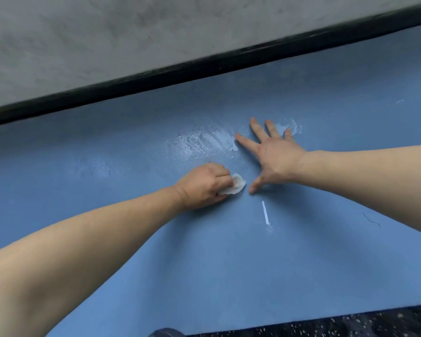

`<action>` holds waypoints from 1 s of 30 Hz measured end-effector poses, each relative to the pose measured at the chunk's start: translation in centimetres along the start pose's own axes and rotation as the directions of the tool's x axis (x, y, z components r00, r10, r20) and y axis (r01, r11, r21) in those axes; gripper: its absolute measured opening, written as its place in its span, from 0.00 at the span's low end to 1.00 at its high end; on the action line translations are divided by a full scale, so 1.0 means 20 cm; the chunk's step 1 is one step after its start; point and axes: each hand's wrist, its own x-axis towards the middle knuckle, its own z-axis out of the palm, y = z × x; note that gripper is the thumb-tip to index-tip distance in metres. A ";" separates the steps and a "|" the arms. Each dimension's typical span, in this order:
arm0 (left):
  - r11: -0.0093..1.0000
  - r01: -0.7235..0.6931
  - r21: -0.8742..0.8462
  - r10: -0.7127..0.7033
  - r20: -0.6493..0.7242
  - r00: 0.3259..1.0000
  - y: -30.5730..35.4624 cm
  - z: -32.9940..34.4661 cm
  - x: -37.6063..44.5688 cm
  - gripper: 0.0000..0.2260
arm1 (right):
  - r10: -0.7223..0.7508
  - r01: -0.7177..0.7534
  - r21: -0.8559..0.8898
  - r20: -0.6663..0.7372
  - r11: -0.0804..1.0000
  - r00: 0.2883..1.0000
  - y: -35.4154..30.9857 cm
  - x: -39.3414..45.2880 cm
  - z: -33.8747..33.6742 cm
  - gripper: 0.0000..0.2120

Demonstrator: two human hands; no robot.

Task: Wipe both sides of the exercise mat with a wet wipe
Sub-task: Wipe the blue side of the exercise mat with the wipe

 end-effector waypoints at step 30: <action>0.984 -0.160 -0.080 0.170 0.137 0.976 0.43 0.16 -0.25 0.09 | -0.009 0.013 -0.044 0.085 0.999 0.996 0.01 -0.22 0.26 0.81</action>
